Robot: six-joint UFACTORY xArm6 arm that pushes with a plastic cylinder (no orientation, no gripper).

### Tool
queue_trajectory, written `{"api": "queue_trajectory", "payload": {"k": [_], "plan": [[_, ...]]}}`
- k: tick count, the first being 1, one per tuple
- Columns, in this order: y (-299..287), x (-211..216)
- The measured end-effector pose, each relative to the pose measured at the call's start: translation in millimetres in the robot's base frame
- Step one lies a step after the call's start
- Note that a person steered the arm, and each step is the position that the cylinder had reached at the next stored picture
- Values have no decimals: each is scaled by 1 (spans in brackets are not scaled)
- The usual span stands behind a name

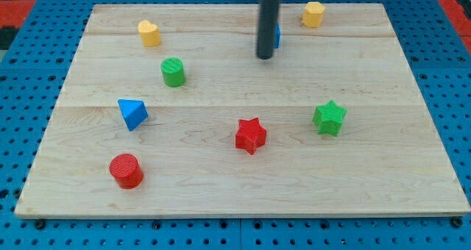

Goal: Place the cube bottom left to the hexagon

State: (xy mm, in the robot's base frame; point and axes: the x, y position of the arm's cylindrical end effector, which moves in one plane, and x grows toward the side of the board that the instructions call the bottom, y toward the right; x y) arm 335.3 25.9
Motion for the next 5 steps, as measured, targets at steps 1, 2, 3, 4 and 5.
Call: {"api": "queue_trajectory", "payload": {"k": [1, 2, 3, 4, 5], "plan": [[-14, -20], [16, -47], [70, -47], [85, -47], [51, -47]]}}
